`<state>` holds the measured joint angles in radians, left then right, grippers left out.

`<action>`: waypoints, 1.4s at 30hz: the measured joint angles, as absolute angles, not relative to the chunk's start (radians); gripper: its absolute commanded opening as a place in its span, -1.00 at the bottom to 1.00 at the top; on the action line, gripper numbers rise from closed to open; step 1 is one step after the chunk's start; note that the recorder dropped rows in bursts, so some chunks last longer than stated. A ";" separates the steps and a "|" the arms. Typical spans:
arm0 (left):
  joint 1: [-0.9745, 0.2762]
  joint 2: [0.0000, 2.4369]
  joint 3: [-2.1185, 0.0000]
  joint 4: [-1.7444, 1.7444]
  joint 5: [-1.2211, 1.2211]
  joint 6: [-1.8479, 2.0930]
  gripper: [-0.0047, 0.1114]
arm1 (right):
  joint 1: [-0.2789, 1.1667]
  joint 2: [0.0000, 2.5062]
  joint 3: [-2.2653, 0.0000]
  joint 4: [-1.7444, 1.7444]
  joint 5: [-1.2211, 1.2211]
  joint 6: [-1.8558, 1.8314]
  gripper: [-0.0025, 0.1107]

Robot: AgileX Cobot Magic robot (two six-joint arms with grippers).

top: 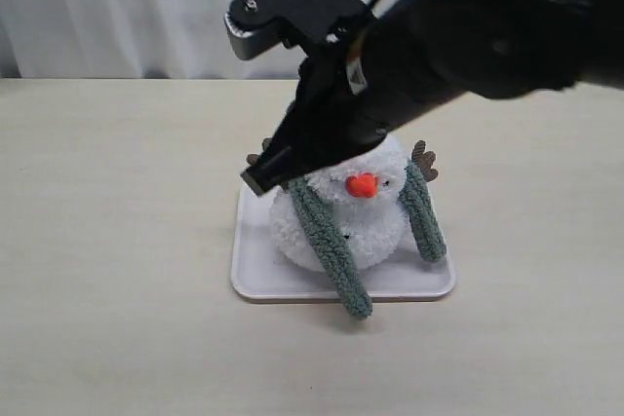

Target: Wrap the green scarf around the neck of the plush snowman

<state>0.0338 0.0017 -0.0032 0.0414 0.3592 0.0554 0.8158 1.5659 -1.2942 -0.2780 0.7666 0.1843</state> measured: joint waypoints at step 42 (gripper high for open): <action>0.034 0.002 -0.003 0.041 0.359 0.055 -0.92 | 0.758 2.147 -1.865 -0.358 1.178 0.298 -0.88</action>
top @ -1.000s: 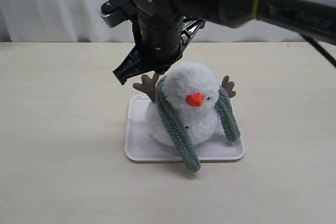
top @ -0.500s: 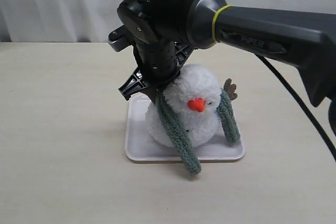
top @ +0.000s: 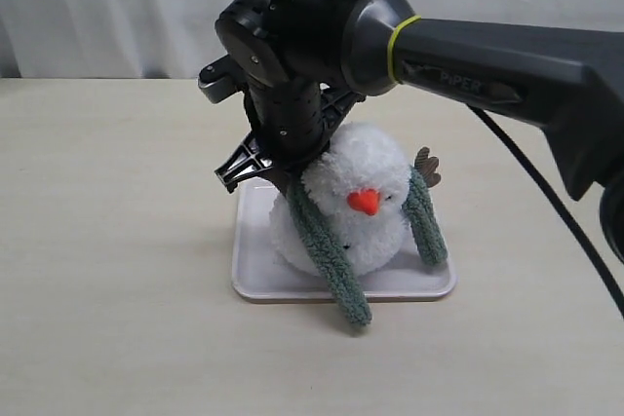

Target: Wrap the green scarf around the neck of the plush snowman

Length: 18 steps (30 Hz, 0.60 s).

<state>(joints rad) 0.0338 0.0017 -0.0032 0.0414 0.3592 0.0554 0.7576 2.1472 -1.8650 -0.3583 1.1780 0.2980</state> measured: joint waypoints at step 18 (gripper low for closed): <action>0.034 0.002 -0.003 0.041 0.359 0.055 -0.92 | 0.751 1.775 -1.662 -0.327 1.141 0.278 -0.74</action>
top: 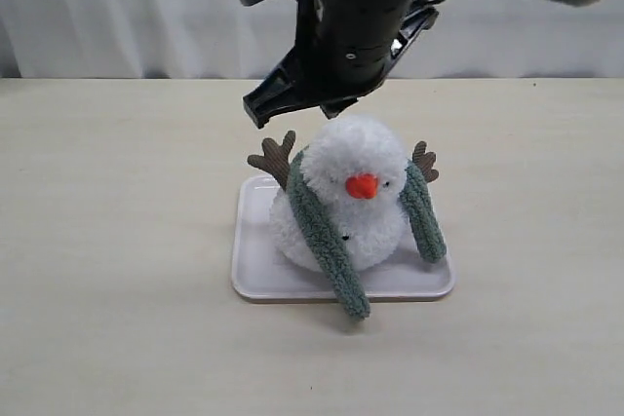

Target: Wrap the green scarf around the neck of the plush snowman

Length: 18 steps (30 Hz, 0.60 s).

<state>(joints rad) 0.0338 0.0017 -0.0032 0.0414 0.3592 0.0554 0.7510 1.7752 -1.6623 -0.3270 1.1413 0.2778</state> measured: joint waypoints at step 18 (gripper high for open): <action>0.034 0.002 -0.003 0.041 0.359 0.055 -0.92 | 0.489 1.522 -0.871 -0.278 0.500 0.225 -0.12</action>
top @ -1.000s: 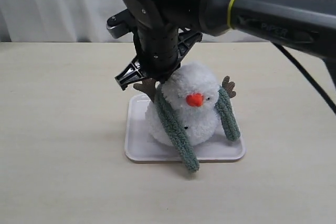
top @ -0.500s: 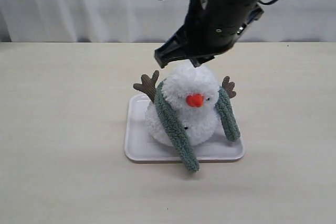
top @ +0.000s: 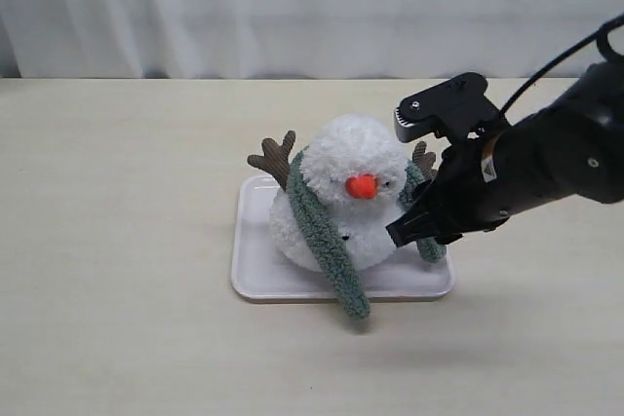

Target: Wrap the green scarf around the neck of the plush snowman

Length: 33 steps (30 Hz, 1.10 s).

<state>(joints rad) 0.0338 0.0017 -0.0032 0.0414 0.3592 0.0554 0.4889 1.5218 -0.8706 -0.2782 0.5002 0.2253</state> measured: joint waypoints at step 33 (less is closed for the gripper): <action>0.034 0.002 -0.003 0.041 0.359 0.055 -0.92 | 0.433 1.733 -0.789 -0.475 0.223 0.221 -0.88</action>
